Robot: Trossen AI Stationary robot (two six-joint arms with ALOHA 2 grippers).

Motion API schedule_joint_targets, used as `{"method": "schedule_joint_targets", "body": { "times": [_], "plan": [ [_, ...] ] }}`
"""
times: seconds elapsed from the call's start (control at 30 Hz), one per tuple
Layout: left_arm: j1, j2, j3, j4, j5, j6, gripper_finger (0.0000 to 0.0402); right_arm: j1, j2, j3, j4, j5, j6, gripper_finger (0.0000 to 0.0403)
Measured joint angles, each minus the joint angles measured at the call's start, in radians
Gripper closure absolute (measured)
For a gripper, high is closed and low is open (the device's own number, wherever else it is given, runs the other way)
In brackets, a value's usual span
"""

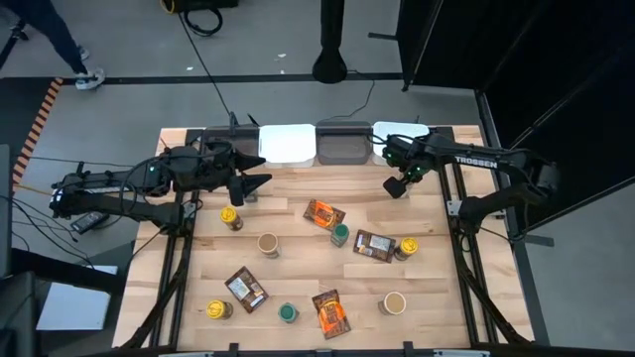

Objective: Sort spices by type
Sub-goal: Put the top right brown seasoning bottle into the right white bin

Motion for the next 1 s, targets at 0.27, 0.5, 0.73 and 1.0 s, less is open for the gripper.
{"method": "schedule_joint_targets", "body": {
  "times": [0.27, 0.5, 0.73, 1.0],
  "plan": [
    [0.0, 0.0, 0.0, 0.0, 0.0, 0.002, 0.0053, 0.0, -0.002, 0.001, -0.001, -0.008, 0.007, 0.012],
    [0.0, 0.0, 0.0, 0.0, 0.0, 0.002, 0.0053, 0.0, -0.002, 0.002, -0.005, -0.019, 0.018, 0.012],
    [0.0, 0.0, 0.0, 0.0, 0.0, 0.002, 0.0053, 0.001, -0.001, 0.098, -0.067, -0.027, 0.013, 0.0114],
    [0.0, 0.0, 0.0, 0.001, 0.0, 0.002, 0.0053, -0.03, -0.001, 0.262, -0.11, -0.021, -0.015, 0.0119]
  ]
}}
